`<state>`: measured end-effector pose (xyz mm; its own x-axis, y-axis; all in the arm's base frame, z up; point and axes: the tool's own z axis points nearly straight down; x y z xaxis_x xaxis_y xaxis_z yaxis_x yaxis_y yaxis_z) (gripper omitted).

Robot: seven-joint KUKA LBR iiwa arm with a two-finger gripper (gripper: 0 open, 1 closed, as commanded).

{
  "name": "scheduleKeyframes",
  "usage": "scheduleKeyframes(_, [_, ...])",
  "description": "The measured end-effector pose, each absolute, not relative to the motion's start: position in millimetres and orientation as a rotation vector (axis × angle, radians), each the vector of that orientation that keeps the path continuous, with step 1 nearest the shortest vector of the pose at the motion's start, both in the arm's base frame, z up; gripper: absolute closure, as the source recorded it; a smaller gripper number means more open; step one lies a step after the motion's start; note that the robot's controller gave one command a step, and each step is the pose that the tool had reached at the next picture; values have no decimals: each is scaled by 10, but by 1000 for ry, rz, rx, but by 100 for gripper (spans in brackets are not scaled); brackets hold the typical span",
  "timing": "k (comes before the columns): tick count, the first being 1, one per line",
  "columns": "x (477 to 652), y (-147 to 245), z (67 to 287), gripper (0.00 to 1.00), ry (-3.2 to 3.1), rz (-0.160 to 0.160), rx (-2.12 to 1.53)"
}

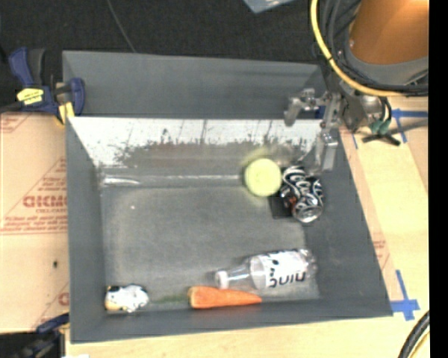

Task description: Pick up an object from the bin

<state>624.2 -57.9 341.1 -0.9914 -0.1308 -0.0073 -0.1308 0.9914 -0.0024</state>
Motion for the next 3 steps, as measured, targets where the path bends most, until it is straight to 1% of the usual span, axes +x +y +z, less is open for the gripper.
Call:
scheduleKeyframes(1, [6048, -363, 3550, 0, 3106, -11, -248])
scheduleKeyframes(2, [6066, -110, 3708, 0, 3061, -6, -660])
scheduleKeyframes(3, [5789, -72, 3790, 0, 3043, -12, -676])
